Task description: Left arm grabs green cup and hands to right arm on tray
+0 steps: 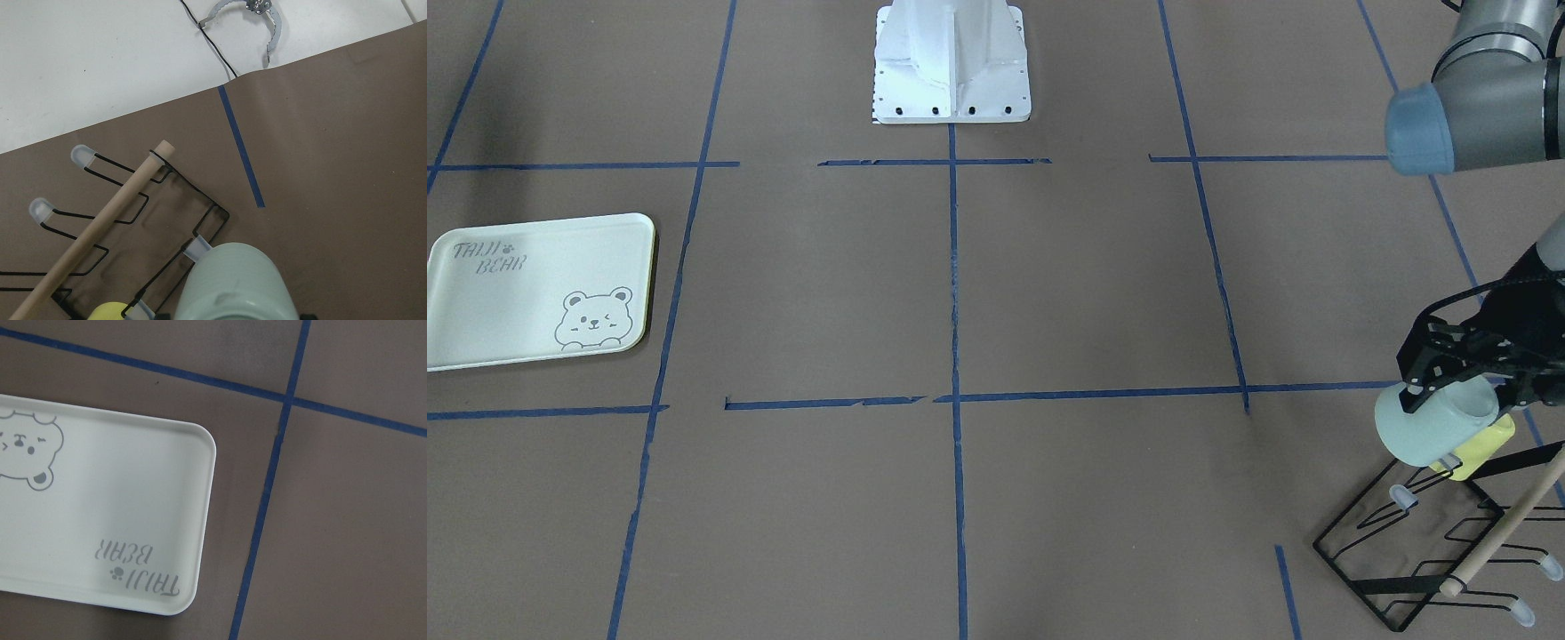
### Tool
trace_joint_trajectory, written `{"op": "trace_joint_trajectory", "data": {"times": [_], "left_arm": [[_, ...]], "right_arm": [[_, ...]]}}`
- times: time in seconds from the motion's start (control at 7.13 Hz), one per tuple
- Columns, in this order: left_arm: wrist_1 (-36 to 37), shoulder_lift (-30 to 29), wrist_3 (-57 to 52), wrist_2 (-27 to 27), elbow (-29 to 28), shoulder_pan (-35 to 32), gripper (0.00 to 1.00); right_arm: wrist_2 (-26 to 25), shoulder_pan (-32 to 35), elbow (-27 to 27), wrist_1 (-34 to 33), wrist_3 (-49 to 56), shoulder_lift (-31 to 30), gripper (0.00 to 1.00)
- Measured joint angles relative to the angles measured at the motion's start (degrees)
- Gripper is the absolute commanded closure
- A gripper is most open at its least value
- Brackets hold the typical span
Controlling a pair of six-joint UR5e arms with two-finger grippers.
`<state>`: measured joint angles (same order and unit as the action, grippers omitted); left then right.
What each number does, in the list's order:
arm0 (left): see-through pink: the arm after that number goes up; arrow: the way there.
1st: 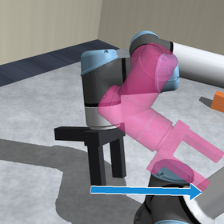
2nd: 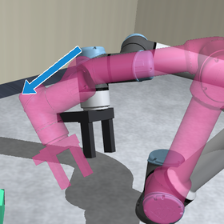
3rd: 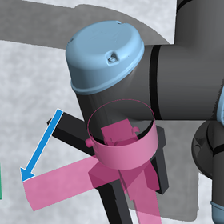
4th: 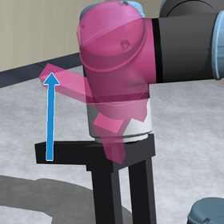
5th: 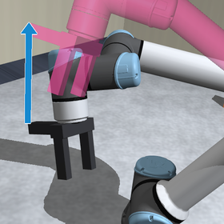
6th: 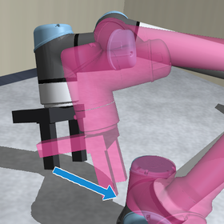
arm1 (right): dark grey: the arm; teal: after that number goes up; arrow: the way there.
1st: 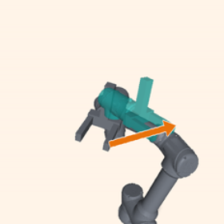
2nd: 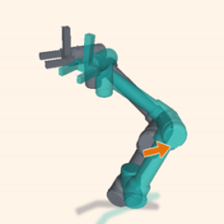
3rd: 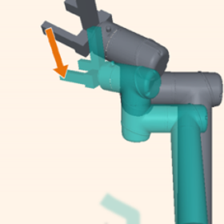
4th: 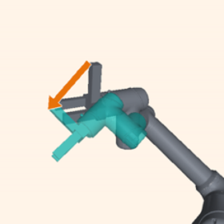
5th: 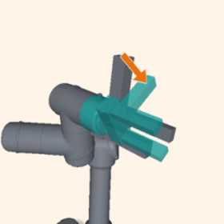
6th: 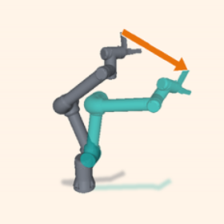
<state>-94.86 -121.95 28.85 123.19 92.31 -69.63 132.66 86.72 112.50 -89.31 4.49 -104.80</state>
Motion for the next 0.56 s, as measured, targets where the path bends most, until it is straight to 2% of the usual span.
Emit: {"op": "trace_joint_trajectory", "data": {"times": [0.28,0.56], "left_arm": [[-7.15,2.66,13.51,-0.07,2.72,3.92,0.56],[-14.44,4.9,23.35,-0.23,4.04,6.65,0.56]], "right_arm": [[1.49,-2.99,-0.14,8.42,-11.19,0.28,0.0],[1.81,-9.51,-0.17,20.25,-28.74,1.42,0.0]]}}
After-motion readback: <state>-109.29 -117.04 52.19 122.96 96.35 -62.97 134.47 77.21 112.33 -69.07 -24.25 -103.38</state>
